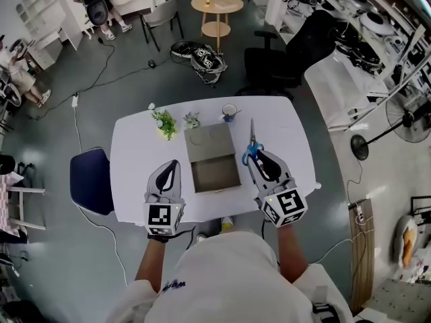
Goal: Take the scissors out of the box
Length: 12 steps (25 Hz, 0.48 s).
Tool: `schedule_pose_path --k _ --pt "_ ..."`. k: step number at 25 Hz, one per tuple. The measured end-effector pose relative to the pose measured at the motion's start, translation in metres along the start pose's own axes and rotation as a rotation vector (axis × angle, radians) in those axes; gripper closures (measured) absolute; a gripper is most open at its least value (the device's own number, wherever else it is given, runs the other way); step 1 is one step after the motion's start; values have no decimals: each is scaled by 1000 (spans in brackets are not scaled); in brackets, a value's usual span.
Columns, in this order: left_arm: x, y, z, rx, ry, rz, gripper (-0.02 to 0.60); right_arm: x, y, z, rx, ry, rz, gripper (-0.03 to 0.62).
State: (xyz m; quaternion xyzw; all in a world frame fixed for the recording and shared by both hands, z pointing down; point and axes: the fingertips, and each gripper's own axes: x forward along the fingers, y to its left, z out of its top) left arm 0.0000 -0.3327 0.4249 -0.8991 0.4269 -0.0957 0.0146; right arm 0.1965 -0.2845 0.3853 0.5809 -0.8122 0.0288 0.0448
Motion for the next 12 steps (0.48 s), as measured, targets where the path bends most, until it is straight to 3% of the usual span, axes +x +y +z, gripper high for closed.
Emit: schedule_pose_path --k 9,12 --pt "1 0 4 -20 -25 3 580 1 2 -2 19 3 3 507" --pt "0 1 -3 -11 1 -1 580 1 2 -2 23 2 3 507"
